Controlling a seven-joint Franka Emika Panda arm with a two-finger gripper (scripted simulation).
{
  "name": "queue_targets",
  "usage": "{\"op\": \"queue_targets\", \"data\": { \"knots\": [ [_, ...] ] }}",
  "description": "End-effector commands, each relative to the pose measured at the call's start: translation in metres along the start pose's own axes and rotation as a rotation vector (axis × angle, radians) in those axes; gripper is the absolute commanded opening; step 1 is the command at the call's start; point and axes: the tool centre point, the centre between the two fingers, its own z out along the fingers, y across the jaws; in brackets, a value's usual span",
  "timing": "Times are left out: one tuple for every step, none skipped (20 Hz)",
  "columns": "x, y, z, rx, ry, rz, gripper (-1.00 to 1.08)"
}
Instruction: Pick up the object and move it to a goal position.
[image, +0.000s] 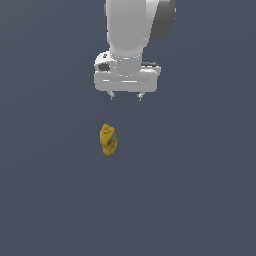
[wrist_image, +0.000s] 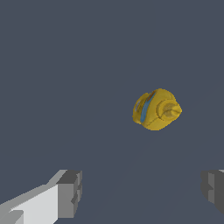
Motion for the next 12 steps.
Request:
{"op": "queue_targets", "data": {
  "knots": [
    [0.000,0.000,0.000,0.000,0.000,0.000,1.00],
    [0.000,0.000,0.000,0.001,0.000,0.001,1.00],
    [0.000,0.001,-0.002,0.002,0.002,0.005,1.00],
    [0.001,0.001,-0.003,0.005,0.004,0.010,1.00],
    [0.001,0.002,-0.006,0.009,0.007,0.018,1.00],
    [0.002,0.004,-0.009,0.014,0.010,0.028,1.00],
    [0.002,0.005,-0.013,0.020,0.014,0.037,1.00],
    [0.002,0.005,-0.016,0.024,0.017,0.044,1.00],
    [0.002,0.006,-0.018,0.026,0.019,0.048,1.00],
    [0.002,0.006,-0.019,0.028,0.020,0.050,1.00],
    [0.002,0.006,-0.019,0.028,0.020,0.050,1.00],
    [0.002,0.006,-0.019,0.028,0.019,0.049,1.00]
  ]
}}
